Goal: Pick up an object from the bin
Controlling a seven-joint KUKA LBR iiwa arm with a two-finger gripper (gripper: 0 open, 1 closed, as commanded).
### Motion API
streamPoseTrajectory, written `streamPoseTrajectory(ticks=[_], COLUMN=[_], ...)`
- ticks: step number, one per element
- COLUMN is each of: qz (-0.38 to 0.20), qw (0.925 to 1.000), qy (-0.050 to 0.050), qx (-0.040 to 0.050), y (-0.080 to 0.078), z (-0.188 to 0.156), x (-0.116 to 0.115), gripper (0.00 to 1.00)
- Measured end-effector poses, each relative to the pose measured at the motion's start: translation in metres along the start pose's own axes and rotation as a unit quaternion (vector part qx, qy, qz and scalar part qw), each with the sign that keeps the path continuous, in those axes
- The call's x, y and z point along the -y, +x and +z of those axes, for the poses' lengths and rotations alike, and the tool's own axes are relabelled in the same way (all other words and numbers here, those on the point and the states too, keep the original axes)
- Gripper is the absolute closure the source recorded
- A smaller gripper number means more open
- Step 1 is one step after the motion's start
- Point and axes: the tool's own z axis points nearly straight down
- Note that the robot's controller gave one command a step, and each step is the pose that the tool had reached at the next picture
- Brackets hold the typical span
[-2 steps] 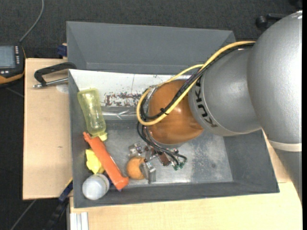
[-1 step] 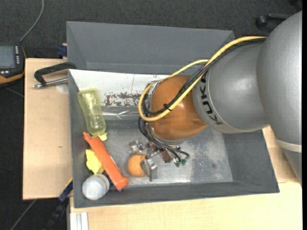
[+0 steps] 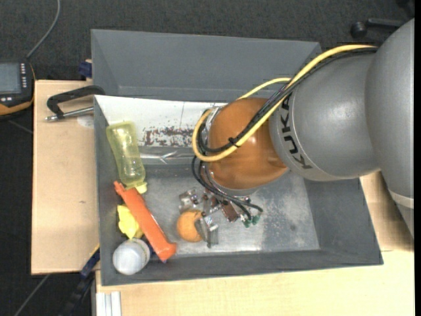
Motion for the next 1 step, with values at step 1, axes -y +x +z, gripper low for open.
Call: streamPoseTrajectory(ticks=[1], qz=[0.0], qw=[1.0], qy=[0.0], qx=[0.0028], y=[-0.0011], z=[-0.0298], x=[0.0], gripper=[1.0])
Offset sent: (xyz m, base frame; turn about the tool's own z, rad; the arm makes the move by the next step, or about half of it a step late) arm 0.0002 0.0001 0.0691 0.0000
